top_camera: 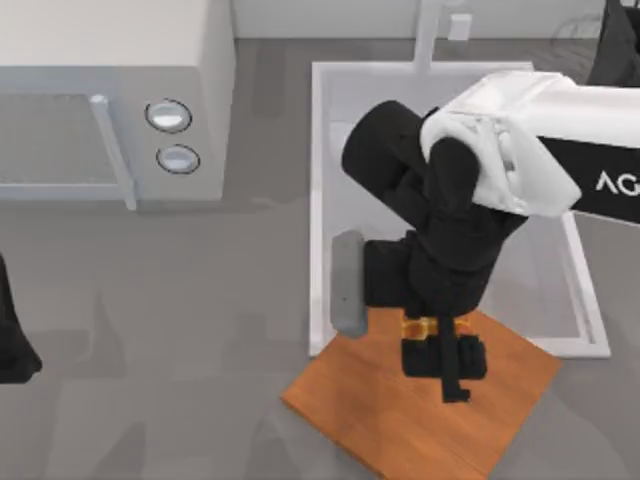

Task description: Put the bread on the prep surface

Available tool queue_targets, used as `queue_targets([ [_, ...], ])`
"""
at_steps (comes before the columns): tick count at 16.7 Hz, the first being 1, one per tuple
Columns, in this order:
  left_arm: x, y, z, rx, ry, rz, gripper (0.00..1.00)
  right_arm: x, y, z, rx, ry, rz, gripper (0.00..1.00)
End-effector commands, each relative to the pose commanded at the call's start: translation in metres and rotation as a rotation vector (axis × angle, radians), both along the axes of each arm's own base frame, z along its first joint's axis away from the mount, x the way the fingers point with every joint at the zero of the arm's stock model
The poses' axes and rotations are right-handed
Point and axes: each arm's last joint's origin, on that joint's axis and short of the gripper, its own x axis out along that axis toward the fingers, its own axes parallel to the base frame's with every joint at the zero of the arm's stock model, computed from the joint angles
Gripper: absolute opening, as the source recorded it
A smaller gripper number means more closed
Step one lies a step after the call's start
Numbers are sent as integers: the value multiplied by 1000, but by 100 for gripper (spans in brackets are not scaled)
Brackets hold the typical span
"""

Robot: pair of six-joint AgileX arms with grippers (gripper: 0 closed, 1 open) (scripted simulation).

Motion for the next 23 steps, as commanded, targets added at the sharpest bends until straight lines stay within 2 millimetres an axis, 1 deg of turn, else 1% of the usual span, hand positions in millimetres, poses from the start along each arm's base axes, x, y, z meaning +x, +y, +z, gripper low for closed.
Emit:
queue_targets([
  [15,0,0,0,0,0,0,100,-1,1,-39,0,-1,10,0],
  [18,0,0,0,0,0,0,100,-1,1,-39,0,-1,10,0],
  [23,0,0,0,0,0,0,100,-1,1,-39,0,-1,10,38],
])
